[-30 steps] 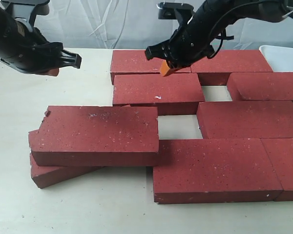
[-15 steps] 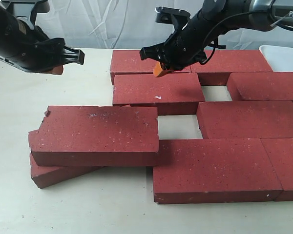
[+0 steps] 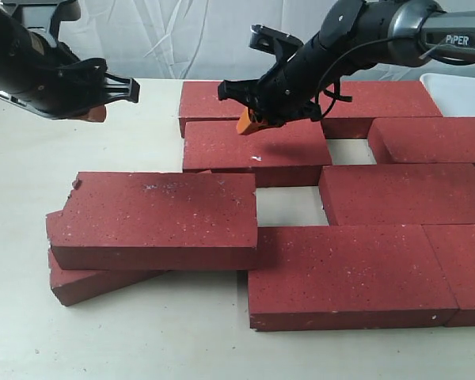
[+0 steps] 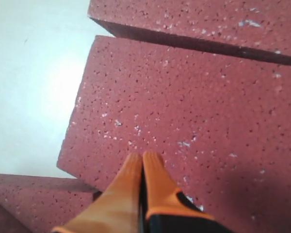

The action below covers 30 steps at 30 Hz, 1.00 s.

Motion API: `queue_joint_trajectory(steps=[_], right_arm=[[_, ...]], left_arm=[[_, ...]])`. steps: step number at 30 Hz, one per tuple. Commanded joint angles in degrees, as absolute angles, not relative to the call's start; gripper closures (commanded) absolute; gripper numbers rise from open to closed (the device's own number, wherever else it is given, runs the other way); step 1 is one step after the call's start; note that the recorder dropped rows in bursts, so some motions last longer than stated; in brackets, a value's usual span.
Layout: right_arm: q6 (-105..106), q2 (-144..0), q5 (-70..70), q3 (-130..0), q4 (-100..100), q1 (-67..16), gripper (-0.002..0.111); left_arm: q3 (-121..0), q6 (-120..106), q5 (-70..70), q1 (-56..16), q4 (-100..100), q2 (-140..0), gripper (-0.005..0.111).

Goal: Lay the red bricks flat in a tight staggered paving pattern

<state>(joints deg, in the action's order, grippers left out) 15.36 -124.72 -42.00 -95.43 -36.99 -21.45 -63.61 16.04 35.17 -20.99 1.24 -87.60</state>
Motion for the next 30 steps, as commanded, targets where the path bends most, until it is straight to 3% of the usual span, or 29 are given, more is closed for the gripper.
queue_joint_trajectory(steps=[1, 15, 30], right_arm=[[16.03, -124.59, -39.75, -95.72, -34.38, -21.44, 0.109], [16.43, -127.67, -39.26, -95.72, -28.22, -21.3, 0.109], [1.32, -127.67, -39.73, -95.72, -16.59, -21.3, 0.109]], left_arm=[[-63.31, 16.34, 34.71, -21.26, 0.69, -87.01, 0.107], [-63.31, 16.34, 34.6, -21.26, 0.46, -87.01, 0.107], [-63.31, 16.34, 34.6, -21.26, 0.46, -87.01, 0.107]])
